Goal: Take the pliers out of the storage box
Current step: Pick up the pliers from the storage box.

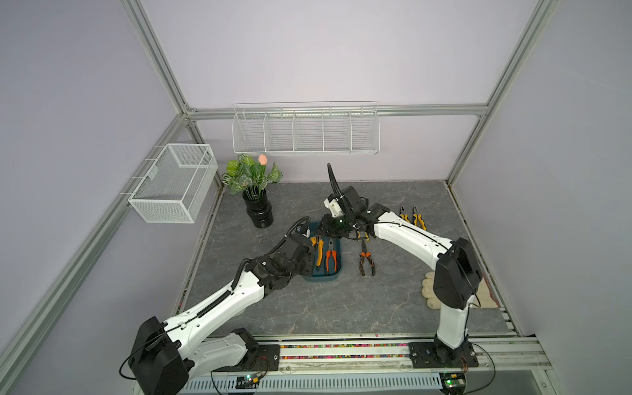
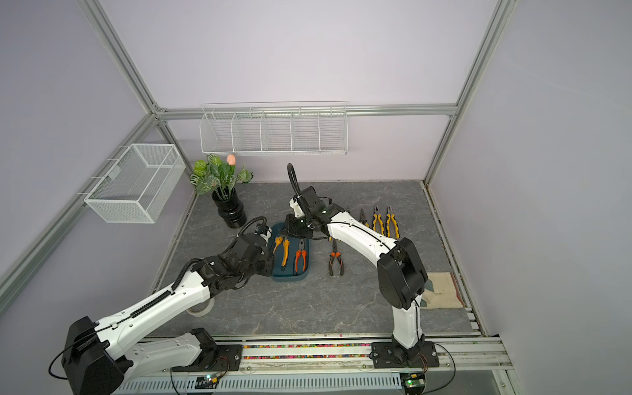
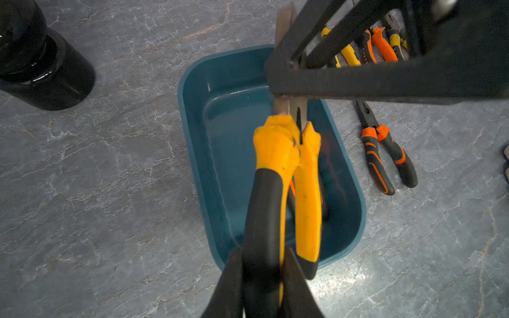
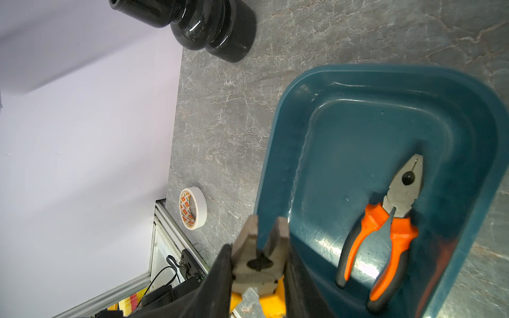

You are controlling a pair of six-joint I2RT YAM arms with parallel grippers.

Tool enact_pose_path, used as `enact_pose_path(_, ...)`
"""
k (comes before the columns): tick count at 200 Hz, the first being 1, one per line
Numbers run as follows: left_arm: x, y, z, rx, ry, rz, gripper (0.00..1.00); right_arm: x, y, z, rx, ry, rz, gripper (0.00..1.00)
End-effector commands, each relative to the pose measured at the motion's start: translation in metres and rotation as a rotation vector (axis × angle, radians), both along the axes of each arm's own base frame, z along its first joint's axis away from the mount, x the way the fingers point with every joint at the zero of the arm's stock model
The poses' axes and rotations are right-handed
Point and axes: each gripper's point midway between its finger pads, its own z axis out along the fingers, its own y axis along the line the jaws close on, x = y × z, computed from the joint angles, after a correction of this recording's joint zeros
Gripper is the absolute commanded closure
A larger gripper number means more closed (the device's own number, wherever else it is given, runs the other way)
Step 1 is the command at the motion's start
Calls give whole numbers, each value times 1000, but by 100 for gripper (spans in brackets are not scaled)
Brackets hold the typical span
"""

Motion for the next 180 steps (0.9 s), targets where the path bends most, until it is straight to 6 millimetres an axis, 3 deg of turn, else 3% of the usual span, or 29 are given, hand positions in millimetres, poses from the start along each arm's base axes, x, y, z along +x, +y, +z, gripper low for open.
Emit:
enact_pose_path(1,10,-17,31,-83,-83,-22,100,-3,8,-12,-28,-8,34,66)
enact_pose_path(38,9,-17,31,-84,-84,-23,100,-2,9,-15,-50,-12,36,61)
enact_pose_path(114,10,-18,30,-80,-81,-25,100,-1,4,-8,-91,-58,23,93)
enact_pose_path(140,11,-19,29,-78,-77,-23,100,-1,0,-4,-123,-80,22,94)
enact_pose_path(155,12,-18,28,-76,-77,-14,80,-1,-3,-2,-145,-97,18,93)
enact_pose_path(168,12,-18,30,-79,-80,-14,77,0,-6,1,-158,-113,15,93)
enact_pose_path(180,11,-17,31,-81,-83,-11,67,2,-11,2,-177,-129,6,94)
